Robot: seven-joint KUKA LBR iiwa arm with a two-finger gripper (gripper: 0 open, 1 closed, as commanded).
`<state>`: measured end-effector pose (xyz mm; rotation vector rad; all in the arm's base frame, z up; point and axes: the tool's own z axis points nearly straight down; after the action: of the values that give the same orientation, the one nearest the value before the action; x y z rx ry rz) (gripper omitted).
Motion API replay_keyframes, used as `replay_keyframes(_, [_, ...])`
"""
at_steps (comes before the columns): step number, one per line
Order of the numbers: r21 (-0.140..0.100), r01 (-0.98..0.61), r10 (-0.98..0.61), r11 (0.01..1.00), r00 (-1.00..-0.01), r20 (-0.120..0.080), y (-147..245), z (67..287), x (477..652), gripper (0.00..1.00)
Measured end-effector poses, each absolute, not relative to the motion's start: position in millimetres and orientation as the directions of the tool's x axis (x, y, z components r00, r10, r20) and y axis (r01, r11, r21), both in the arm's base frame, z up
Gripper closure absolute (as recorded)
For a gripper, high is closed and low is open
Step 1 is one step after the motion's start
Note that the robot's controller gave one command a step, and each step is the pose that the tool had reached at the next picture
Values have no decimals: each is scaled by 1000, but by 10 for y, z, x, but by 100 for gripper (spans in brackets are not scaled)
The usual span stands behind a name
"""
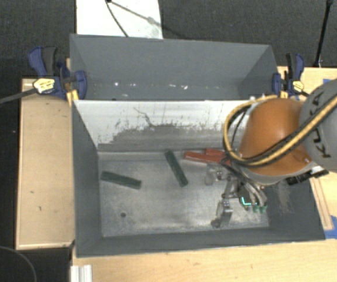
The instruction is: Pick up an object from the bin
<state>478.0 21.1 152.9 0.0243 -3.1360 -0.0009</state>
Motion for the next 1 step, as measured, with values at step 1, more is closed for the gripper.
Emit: replay_keyframes(1, [-1, -44, -44, 999, -999, -11, -26, 2012, 5258, 0])
